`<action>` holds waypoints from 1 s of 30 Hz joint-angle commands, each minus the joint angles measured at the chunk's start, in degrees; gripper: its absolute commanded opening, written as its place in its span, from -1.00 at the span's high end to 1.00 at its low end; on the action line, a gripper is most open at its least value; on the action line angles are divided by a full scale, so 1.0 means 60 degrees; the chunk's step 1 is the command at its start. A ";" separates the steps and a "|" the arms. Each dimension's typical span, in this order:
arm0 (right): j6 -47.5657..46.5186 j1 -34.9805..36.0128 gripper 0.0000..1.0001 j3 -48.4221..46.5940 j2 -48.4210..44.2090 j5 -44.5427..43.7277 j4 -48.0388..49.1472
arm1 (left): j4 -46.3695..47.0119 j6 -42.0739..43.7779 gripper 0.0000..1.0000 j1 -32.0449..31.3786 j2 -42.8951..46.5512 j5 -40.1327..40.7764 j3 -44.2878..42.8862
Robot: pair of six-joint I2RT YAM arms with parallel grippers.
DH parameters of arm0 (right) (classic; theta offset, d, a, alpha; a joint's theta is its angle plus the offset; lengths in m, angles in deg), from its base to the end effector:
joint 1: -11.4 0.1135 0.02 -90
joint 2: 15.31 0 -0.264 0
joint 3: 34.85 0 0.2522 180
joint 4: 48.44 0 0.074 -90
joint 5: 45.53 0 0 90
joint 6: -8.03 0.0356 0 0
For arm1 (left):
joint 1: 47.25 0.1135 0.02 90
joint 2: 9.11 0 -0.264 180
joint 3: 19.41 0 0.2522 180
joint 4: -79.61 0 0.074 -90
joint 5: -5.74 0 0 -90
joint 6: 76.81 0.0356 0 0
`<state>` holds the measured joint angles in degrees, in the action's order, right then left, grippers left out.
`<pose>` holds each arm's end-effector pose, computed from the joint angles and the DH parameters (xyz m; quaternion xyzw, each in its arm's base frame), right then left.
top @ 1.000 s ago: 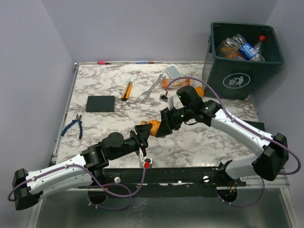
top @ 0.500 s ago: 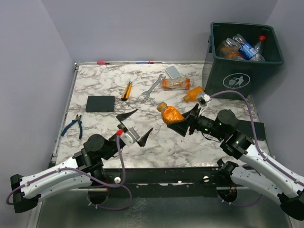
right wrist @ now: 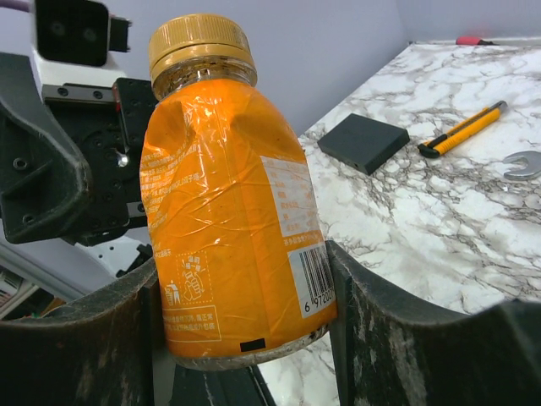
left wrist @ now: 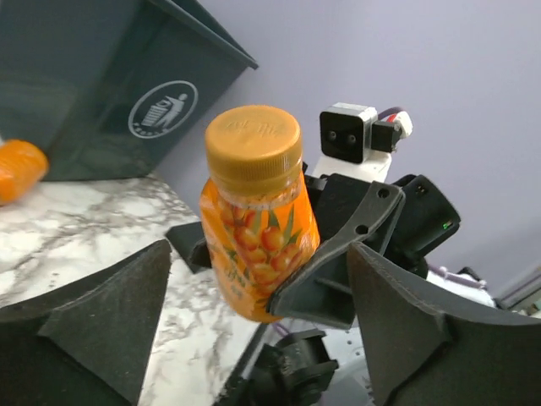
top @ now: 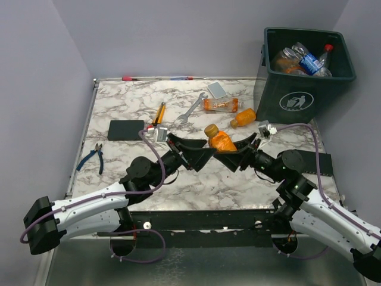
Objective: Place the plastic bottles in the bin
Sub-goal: Place the plastic bottle in the trash bin.
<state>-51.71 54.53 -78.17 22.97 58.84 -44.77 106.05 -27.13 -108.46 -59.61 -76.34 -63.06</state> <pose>0.1189 0.1235 0.3156 -0.1667 0.6315 0.5152 0.5549 0.1032 -0.1777 0.3238 0.0488 0.5758 -0.6062 0.5464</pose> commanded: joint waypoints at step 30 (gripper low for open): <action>-0.1196 0.0045 -1.00 -0.5357 0.1354 -0.0202 -0.6576 | -0.2627 0.1864 0.92 0.0585 -0.0797 -0.3618 -0.1848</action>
<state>-56.41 54.58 -105.01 24.02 56.96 -74.47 96.09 -21.53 -105.03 -64.26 -91.42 -70.80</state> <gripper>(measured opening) 0.996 0.313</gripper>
